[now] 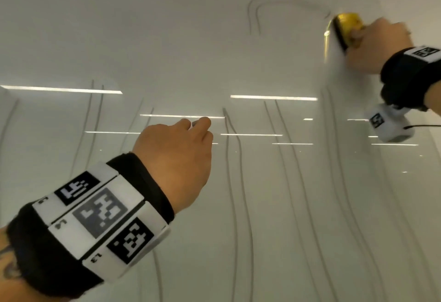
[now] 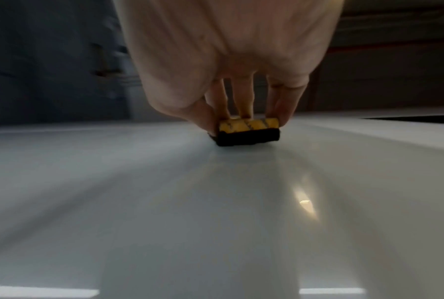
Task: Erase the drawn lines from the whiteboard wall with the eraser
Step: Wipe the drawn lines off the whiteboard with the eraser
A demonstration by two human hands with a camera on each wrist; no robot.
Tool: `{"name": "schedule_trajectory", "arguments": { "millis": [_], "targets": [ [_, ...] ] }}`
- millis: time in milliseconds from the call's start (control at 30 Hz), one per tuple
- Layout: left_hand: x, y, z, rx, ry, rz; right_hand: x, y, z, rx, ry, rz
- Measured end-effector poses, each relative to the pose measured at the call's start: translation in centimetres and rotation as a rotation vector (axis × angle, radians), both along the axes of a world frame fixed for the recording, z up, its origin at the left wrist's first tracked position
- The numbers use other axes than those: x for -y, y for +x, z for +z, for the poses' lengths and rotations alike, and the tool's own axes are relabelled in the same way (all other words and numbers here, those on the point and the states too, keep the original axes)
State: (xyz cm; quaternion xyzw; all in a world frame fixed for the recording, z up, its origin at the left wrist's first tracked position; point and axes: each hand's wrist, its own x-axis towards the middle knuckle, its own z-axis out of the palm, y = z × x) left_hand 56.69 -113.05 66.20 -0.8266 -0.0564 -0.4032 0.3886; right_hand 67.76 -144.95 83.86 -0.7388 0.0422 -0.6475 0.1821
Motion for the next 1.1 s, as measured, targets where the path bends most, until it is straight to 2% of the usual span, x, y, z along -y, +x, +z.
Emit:
{"name": "schedule_trajectory", "arguments": {
  "millis": [67, 100, 200, 300, 367, 400, 533, 600, 733, 800, 867, 900, 1000, 1100],
  "targets": [
    [0.0, 0.2, -0.1, -0.001, 0.011, 0.005, 1.7, -0.1, 1.5, -0.055, 0.171, 0.001],
    [0.0, 0.4, -0.1, -0.005, 0.014, 0.015, 2.0, 0.0, 2.8, -0.069, 0.167, -0.001],
    [0.2, 0.8, -0.1, 0.003, 0.000, 0.013, -0.9, -1.3, 5.0, -0.021, 0.020, 0.045],
    [0.2, 0.4, 0.1, -0.002, -0.005, 0.023, -5.3, -2.3, 4.1, 0.010, -0.189, 0.027],
    [0.2, 0.2, 0.2, -0.004, -0.008, 0.039, -5.4, -1.0, 3.1, 0.003, -0.343, 0.002],
    [0.2, 0.2, 0.2, -0.008, -0.007, 0.047, -4.9, -0.5, 2.5, 0.012, -0.357, 0.023],
    [0.1, 0.2, 0.0, -0.017, -0.029, 0.023, -2.0, 0.0, 3.4, 0.063, -0.052, 0.116],
    [0.1, 0.4, -0.3, -0.011, -0.048, 0.015, -3.0, -1.1, 4.4, 0.077, 0.002, 0.108],
    [-1.1, 0.6, -0.5, 0.019, -0.100, -0.059, -8.6, -3.0, 5.7, 0.105, -0.192, 0.105],
    [-0.8, -0.2, -0.4, 0.014, -0.064, -0.110, -11.3, -3.3, 5.7, 0.084, -0.340, 0.135],
    [-1.2, 0.3, -0.5, 0.049, -0.012, -0.101, -11.6, -2.8, 4.5, 0.059, -0.487, 0.176],
    [-1.0, 0.2, -0.5, 0.007, -0.041, -0.068, -10.9, -2.3, 3.7, 0.052, -0.524, 0.191],
    [-0.5, -0.2, -0.1, -0.013, -0.061, -0.018, -6.5, -1.2, 2.4, 0.063, -0.437, 0.227],
    [-0.3, 0.0, -0.4, -0.010, -0.076, 0.012, -4.6, -0.8, 4.7, 0.097, -0.186, 0.164]
  ]
}}
